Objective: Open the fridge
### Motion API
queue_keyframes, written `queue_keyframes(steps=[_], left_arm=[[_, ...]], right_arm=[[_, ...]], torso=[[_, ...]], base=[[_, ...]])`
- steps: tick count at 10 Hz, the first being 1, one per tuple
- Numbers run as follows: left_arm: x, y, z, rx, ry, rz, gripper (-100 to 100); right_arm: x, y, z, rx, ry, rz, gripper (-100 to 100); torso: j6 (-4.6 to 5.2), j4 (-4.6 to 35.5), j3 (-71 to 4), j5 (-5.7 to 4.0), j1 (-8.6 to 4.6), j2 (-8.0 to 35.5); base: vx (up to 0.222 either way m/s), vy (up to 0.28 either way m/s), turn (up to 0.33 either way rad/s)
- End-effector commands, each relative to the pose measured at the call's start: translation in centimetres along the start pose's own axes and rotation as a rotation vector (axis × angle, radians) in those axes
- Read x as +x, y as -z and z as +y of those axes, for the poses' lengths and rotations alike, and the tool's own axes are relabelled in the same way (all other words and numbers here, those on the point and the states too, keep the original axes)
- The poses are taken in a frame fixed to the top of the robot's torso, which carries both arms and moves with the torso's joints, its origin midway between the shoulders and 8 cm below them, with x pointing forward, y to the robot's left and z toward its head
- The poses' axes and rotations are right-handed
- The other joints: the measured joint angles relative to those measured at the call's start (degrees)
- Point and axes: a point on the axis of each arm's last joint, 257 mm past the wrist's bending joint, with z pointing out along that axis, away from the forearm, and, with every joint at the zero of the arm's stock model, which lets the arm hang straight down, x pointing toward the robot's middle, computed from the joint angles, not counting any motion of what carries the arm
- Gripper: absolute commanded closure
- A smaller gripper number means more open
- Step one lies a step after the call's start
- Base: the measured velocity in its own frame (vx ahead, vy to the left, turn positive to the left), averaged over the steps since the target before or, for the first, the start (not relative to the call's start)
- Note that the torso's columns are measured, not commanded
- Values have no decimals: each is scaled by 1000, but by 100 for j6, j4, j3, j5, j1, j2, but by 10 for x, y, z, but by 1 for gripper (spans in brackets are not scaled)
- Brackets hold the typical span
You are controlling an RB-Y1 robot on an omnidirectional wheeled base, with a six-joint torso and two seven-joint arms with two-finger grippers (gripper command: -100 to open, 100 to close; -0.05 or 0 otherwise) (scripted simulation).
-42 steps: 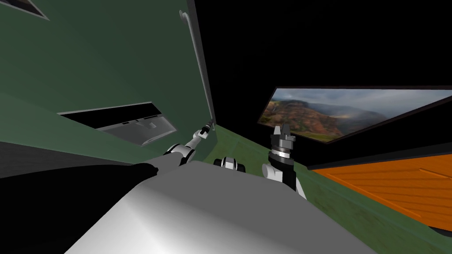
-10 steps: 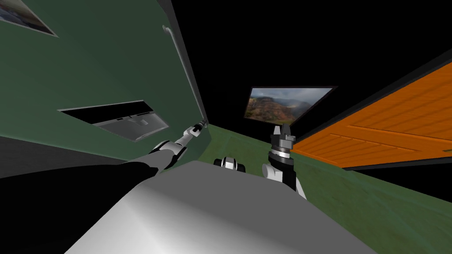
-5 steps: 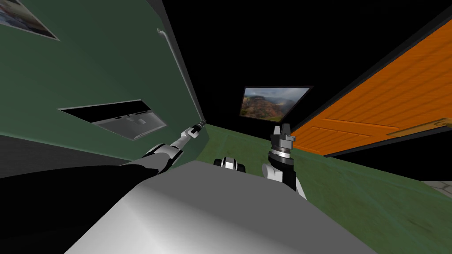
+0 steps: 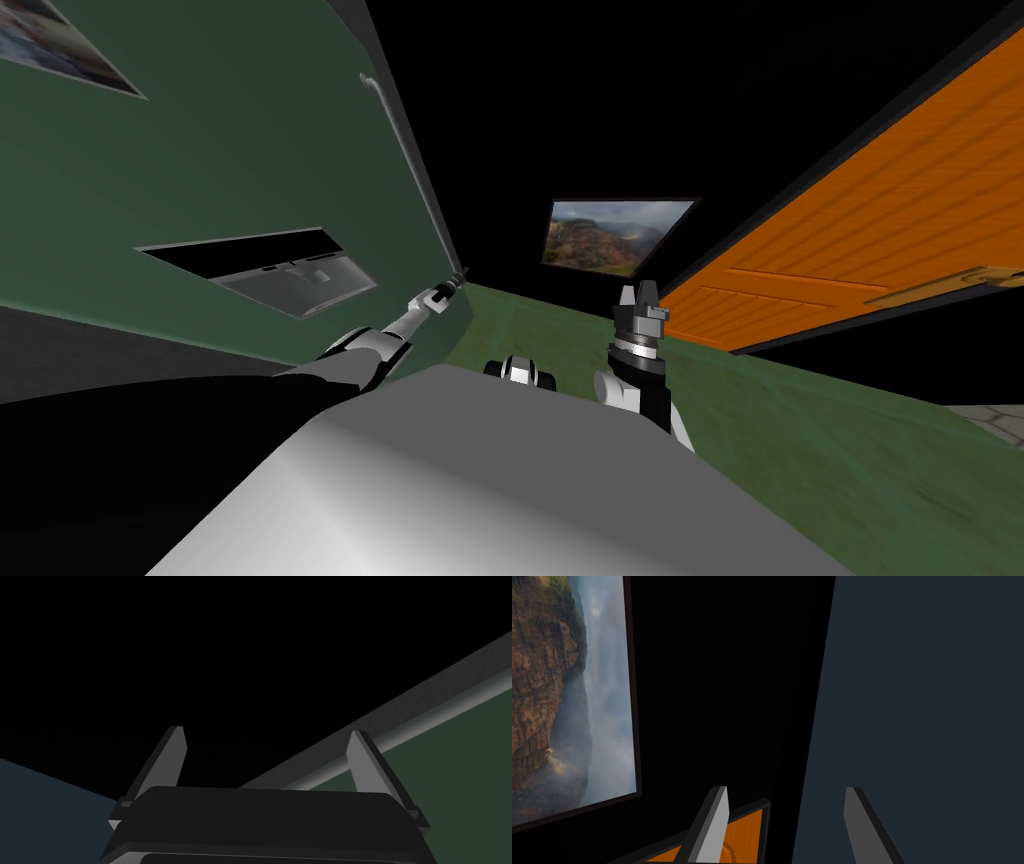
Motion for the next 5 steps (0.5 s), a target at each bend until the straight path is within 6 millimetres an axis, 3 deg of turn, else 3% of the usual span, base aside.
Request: queue_keyframes(steps=[1,5], left_arm=[[-12,0,16,-44,10,-20,-100],[-40,5,49,-149,33,-71,-100]], right_arm=[[0,0,0,0,0,0,0],[0,0,0,0,0,0,0]], torso=[[0,5,13,-2,-10,23],[0,11,23,-4,-14,37]], base=[[83,43,-11],[124,57,-19]])
